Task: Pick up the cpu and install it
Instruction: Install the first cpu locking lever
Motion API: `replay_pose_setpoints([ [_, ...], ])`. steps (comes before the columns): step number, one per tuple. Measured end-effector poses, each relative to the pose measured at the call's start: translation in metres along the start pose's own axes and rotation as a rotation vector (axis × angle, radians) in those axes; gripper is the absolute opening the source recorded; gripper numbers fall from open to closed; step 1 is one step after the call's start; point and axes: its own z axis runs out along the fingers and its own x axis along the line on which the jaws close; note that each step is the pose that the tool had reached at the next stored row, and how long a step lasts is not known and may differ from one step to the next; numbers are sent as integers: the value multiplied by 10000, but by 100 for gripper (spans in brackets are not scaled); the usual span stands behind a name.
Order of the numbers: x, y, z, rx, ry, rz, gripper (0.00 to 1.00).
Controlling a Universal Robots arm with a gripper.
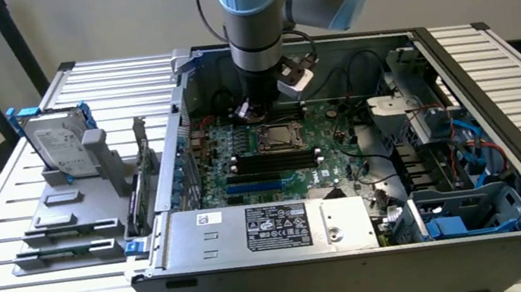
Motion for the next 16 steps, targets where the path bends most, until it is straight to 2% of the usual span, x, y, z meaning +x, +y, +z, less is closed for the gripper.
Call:
replay_pose_setpoints([
  [16,54,67,21,-16,-27,3,11],
])
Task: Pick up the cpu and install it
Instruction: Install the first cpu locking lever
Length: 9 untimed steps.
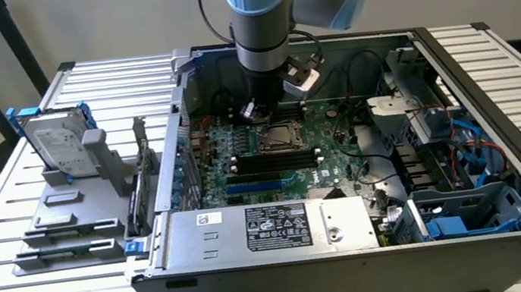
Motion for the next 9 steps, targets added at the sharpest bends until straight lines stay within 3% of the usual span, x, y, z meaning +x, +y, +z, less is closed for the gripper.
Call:
replay_pose_setpoints([
  [9,35,44,15,-23,-23,2,11],
])
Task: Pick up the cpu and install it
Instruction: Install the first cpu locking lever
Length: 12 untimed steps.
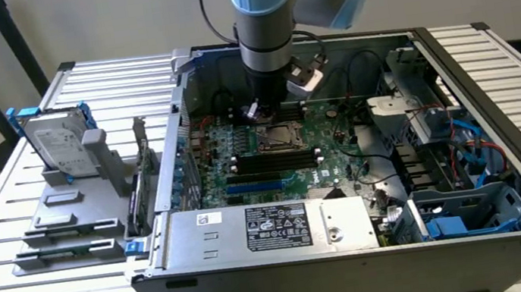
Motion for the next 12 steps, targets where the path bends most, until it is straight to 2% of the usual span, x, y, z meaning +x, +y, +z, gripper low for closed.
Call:
replay_pose_setpoints([
  [12,113,127,14,12,-12,5,11],
])
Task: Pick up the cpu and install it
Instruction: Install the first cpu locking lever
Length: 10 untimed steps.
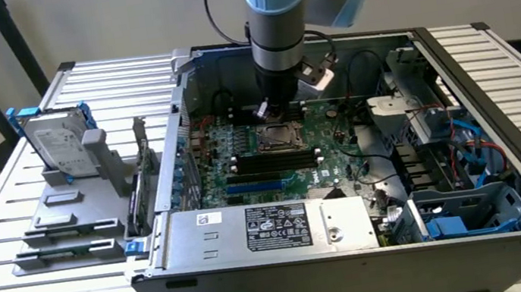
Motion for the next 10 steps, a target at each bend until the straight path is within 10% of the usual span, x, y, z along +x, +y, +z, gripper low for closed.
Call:
replay_pose_setpoints([
  [10,50,59,4,20,-13,8,11],
])
